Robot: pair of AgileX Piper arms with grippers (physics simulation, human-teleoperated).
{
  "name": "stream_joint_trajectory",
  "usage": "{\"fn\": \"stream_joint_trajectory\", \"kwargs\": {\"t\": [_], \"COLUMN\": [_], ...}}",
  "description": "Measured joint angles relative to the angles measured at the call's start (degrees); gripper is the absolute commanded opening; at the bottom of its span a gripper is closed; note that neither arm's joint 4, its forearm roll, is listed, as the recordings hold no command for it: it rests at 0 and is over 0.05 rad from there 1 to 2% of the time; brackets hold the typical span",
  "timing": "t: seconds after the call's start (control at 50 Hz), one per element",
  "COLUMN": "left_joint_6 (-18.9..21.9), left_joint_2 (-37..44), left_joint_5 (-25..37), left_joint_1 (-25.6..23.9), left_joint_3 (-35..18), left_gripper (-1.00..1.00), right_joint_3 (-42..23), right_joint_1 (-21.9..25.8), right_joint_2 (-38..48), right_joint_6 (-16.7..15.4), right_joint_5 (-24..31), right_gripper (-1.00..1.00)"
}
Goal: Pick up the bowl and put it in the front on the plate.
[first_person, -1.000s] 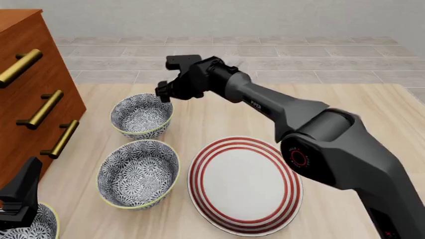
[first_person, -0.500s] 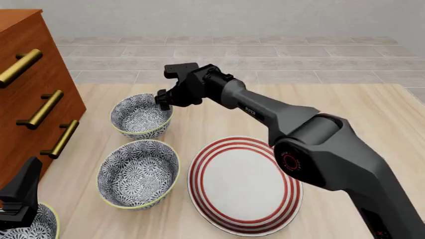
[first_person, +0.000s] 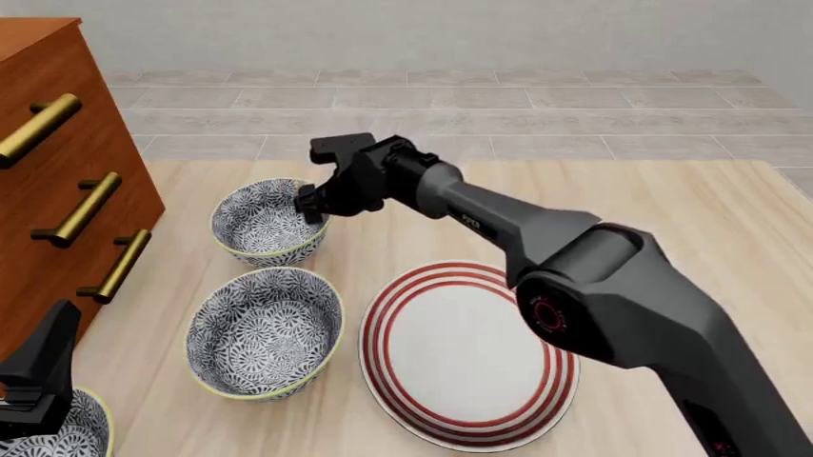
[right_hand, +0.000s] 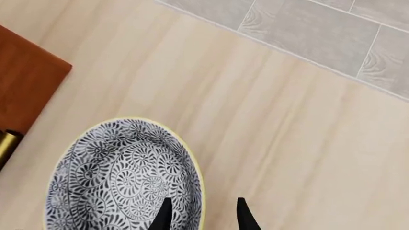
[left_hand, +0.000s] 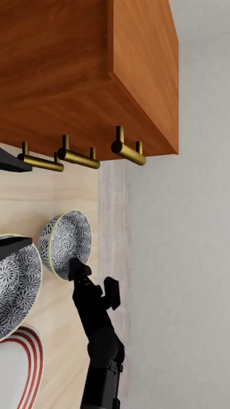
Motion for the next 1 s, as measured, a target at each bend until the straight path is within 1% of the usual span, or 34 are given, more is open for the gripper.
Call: {"fn": "stream_joint_trajectory", "kwargs": {"t": [0.34, 0.36, 1.0], "left_joint_6": [0.00, 0.00, 0.00], "left_joint_2": [0.00, 0.00, 0.00], "left_joint_5": [0.00, 0.00, 0.00], "left_joint_1": [0.00, 0.00, 0.00], "left_joint_3": [0.00, 0.00, 0.00], "left_gripper": [1.00, 1.00, 1.00], "right_joint_3": [-1.27, -1.38, -5.82], "right_joint_1": [0.26, 0.27, 0.65], "right_joint_2": [1.32, 1.39, 2.31], "right_joint_6": [-0.17, -0.20, -1.47], "right_joint_5": [0.76, 0.83, 2.51], "right_gripper": [1.00, -1.00, -1.00]}}
